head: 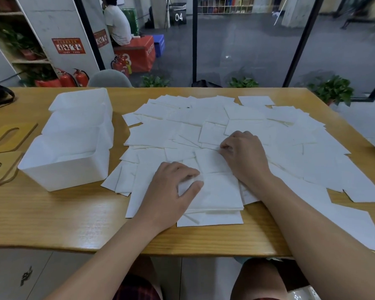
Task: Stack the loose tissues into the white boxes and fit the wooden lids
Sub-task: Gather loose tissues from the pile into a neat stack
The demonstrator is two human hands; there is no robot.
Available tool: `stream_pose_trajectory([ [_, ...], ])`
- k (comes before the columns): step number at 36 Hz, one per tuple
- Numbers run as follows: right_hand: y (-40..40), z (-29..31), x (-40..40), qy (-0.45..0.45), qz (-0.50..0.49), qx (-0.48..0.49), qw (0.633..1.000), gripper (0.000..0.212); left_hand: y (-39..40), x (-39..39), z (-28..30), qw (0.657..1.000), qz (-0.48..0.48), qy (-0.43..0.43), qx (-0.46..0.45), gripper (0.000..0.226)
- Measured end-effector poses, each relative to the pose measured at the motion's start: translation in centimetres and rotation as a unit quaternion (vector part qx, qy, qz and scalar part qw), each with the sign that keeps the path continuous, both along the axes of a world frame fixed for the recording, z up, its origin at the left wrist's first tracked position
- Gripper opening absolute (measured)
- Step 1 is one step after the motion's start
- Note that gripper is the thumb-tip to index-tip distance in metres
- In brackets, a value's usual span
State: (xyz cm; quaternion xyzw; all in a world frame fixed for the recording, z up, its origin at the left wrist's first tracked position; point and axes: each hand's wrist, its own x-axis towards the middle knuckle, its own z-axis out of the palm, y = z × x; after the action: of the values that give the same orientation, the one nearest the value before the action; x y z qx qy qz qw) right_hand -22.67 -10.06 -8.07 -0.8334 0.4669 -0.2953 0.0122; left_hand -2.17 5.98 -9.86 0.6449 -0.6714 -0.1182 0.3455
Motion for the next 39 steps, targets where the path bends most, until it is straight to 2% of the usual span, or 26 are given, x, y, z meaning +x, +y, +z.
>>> stream_pose_trajectory([
  [7,-0.4,-0.5,0.5,0.018,0.006,-0.006,1.000,0.019,0.1,0.1,0.2,1.000,-0.010,0.002,0.009,0.035],
  [16,1.0,0.6,-0.6,-0.057,0.060,0.029,0.996,0.014,0.1,0.3,0.1,0.999,0.018,0.029,-0.015,0.029],
  [21,4.4,1.6,-2.0,-0.131,0.086,0.071,0.985,0.010,-0.2,0.5,0.3,0.994,0.046,0.095,-0.037,0.033],
  [25,7.7,1.0,-2.6,-0.178,0.110,0.119,0.971,0.010,-0.7,0.2,1.2,0.986,0.021,0.162,-0.023,0.043],
  [28,9.3,0.4,-2.9,-0.193,0.135,0.138,0.962,0.011,-1.1,-0.2,2.1,0.974,0.003,0.227,-0.001,0.048],
  [30,9.9,0.1,-3.1,-0.185,0.154,0.147,0.959,0.012,-1.4,-0.3,2.4,0.971,0.012,0.239,0.005,0.052],
  [32,10.2,0.0,-3.3,-0.178,0.171,0.146,0.958,0.013,-1.6,-0.3,2.6,0.971,0.018,0.237,0.005,0.036],
  [34,10.1,0.0,-3.6,-0.185,0.170,0.141,0.958,0.017,-1.7,-0.1,2.5,0.970,0.011,0.244,-0.006,0.012],
  [35,9.9,0.1,-3.7,-0.189,0.162,0.138,0.959,0.022,-1.6,0.1,2.4,0.968,0.003,0.251,-0.012,0.008],
  [39,8.9,0.9,-4.0,-0.174,0.124,0.154,0.965,0.047,-1.0,0.2,2.8,0.955,-0.042,0.291,-0.045,0.025],
])
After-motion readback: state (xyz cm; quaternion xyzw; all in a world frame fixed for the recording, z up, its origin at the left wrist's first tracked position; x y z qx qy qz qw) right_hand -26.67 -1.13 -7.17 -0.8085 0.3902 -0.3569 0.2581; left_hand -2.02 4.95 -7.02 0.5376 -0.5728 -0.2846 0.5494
